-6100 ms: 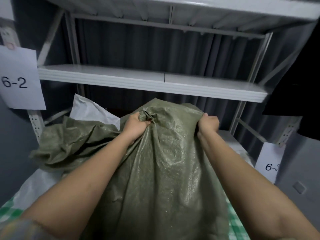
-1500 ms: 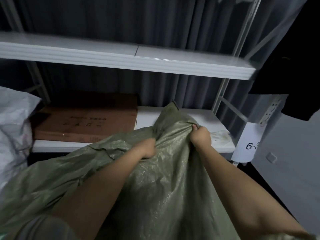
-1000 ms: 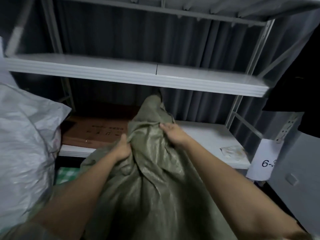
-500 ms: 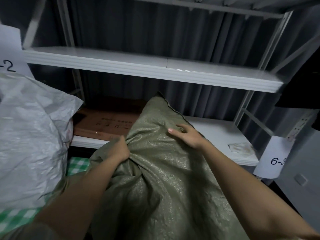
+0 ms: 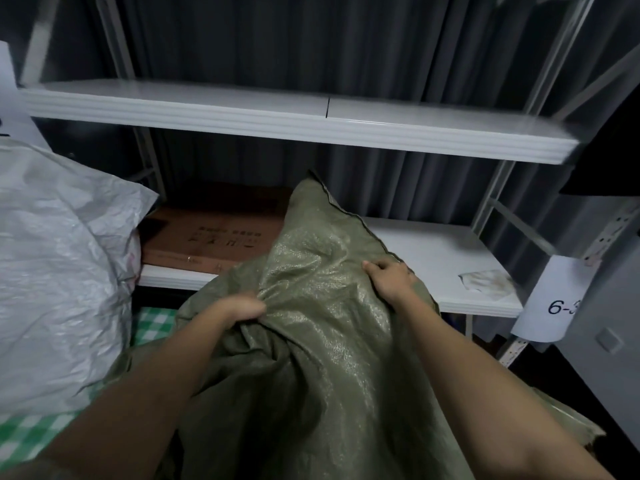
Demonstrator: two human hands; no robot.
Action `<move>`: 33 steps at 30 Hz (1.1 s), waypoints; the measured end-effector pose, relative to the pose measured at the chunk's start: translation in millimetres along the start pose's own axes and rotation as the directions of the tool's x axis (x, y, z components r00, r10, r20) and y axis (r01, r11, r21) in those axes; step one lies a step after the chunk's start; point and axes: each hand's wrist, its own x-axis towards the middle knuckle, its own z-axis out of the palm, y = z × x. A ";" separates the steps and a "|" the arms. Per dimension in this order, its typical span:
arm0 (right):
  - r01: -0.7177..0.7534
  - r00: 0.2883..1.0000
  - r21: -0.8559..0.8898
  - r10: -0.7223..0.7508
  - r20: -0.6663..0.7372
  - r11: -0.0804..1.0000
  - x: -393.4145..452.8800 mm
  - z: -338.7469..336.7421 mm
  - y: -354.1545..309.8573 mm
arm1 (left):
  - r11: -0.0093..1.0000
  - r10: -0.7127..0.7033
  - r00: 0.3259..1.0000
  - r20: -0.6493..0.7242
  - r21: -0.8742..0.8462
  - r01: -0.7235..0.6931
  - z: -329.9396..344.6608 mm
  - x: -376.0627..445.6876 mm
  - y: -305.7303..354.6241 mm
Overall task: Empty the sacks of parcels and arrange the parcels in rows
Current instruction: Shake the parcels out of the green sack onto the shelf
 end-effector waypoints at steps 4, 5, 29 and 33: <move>0.011 0.988 0.071 0.000 -0.153 0.997 -4.6 16.8 2.6 | 0.949 0.100 0.992 -0.078 -0.292 -0.119 -14.5 -2.7 38.3; 0.027 0.982 0.057 -0.015 -0.190 0.998 -7.7 18.3 2.7 | 0.926 0.153 0.978 -0.145 -0.325 -0.193 -16.0 -2.7 48.0; -0.039 0.999 0.106 0.037 0.021 0.994 -1.9 -27.5 51.1 | 0.987 0.110 0.973 -0.201 -0.095 -0.131 23.0 17.5 56.5; -0.217 0.976 0.366 0.188 0.113 0.905 -8.0 -16.7 61.1 | 0.985 0.113 0.969 -0.220 -0.106 -0.139 24.1 19.9 52.1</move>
